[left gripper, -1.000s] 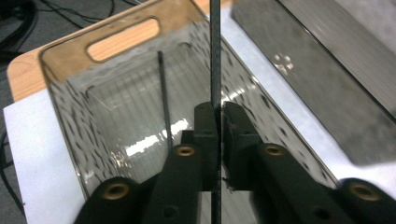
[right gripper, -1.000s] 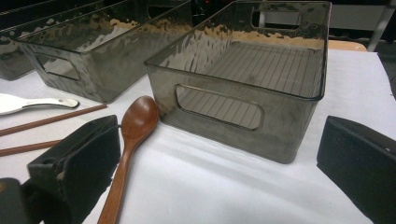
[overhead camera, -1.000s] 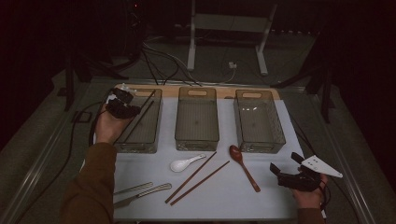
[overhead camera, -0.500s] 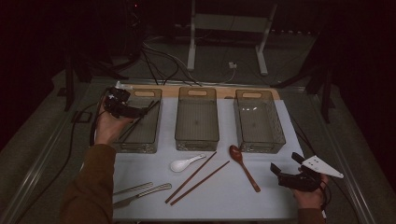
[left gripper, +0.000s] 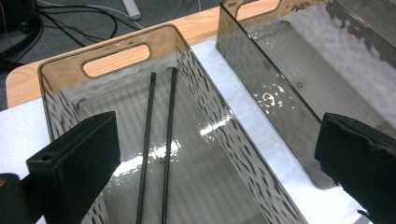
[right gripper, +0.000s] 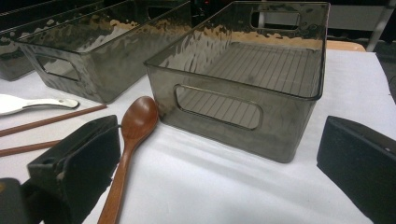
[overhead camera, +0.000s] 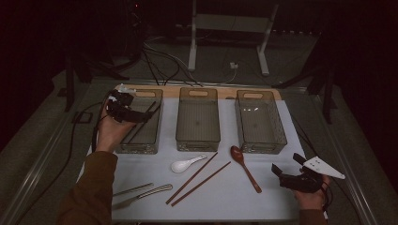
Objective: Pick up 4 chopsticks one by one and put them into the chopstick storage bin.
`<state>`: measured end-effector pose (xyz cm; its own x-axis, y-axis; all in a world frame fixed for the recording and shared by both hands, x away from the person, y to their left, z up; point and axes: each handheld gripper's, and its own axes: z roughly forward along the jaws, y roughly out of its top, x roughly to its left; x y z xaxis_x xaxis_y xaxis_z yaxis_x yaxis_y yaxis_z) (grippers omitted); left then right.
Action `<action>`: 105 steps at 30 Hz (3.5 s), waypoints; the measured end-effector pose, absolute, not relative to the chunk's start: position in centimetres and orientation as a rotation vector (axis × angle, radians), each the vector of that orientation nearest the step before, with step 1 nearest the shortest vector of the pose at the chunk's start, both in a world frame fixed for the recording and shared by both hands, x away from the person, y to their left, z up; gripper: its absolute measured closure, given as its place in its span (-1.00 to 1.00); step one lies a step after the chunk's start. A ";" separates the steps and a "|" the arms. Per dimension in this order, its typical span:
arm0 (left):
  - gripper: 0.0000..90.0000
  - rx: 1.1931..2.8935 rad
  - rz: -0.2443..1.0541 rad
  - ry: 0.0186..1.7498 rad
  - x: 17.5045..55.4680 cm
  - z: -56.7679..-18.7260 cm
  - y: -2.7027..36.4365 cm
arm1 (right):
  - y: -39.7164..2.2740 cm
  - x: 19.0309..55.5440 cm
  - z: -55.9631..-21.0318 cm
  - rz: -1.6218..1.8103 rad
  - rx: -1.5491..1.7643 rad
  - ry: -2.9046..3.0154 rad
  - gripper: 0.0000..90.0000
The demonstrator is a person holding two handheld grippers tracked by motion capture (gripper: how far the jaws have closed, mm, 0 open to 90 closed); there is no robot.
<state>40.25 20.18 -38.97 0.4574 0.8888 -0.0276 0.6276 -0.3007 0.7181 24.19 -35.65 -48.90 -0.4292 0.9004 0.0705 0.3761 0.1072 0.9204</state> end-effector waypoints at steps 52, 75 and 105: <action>-0.90 2.148 0.445 1.075 33.5 -40.3 14.4 | -35.7 24.2 -48.9 1.305 1.243 1.866 -1.00; -0.89 2.188 0.355 1.013 31.1 -42.9 11.4 | -35.7 24.1 -48.9 1.306 1.243 1.864 -1.00; -0.83 2.311 0.283 0.950 28.5 -46.8 6.8 | -35.7 24.2 -48.9 1.307 1.242 1.864 -1.00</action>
<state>28.48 6.80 -46.83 0.7185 0.6947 -0.0343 0.5625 -0.5514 0.6160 24.15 -35.71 -48.89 -0.4284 0.9006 0.0731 0.3755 0.1039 0.9210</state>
